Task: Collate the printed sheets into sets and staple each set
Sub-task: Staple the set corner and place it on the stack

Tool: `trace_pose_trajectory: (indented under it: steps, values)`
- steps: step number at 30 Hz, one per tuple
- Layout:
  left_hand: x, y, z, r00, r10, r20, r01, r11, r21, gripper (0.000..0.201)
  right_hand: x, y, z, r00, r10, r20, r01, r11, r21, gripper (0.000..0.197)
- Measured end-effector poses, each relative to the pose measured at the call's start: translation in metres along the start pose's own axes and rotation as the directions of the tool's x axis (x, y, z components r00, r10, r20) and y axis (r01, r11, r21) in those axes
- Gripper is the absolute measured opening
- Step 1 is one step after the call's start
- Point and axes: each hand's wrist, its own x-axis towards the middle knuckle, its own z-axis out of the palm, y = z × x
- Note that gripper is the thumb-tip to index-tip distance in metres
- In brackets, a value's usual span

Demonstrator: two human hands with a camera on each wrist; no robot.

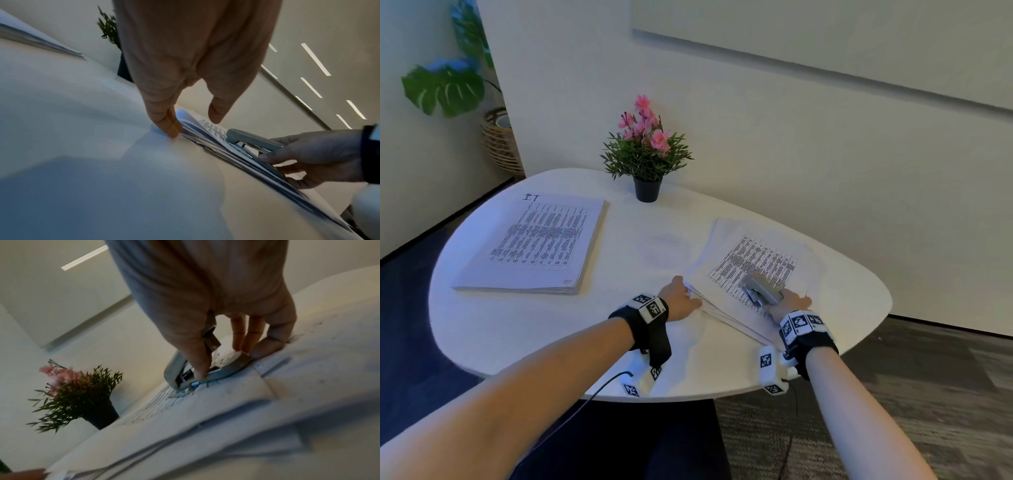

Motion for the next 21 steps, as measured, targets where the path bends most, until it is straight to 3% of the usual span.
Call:
trace_pose_trajectory:
  steps: [3,7,10,13,15,17,19,21]
  values:
    - [0.009,0.013,-0.002,0.997,-0.015,-0.075,0.015,1.0,-0.009,0.075,-0.007,0.004,-0.003,0.999,-0.037,0.015,0.037,0.999,0.017,0.034]
    - [0.021,0.029,-0.003,0.993,0.057,-0.103,-0.037,0.981,0.188,0.057,-0.011,0.018,-0.007,0.998,-0.07,0.003,0.069,0.988,0.135,0.028]
    - [0.027,0.034,-0.01,0.978,0.124,-0.168,-0.082,0.967,0.242,0.03,-0.011,0.033,-0.01,0.999,0.032,-0.002,-0.03,0.938,0.345,0.033]
    - [0.023,0.031,-0.017,0.971,0.135,-0.198,-0.089,0.971,0.223,0.02,-0.014,0.043,-0.018,0.984,0.173,0.049,-0.168,0.787,0.594,0.039]
    - [0.017,0.026,-0.023,0.989,0.074,-0.129,-0.047,0.979,0.198,0.024,-0.017,0.046,-0.024,0.977,0.202,0.071,-0.199,0.73,0.654,0.033]
    - [0.009,0.019,-0.029,0.995,-0.042,0.094,0.024,0.984,0.176,0.037,-0.017,0.047,-0.027,0.977,0.207,0.058,-0.188,0.693,0.696,0.028]
    - [0.003,0.013,-0.033,0.942,-0.162,0.294,0.094,0.968,0.234,0.029,-0.016,0.045,-0.026,0.978,0.205,0.041,-0.176,0.697,0.695,0.027]
    - [0.005,0.008,-0.028,0.952,-0.165,0.259,0.121,0.976,0.179,0.035,-0.014,0.042,-0.023,0.983,0.183,0.035,-0.161,0.74,0.654,0.023]
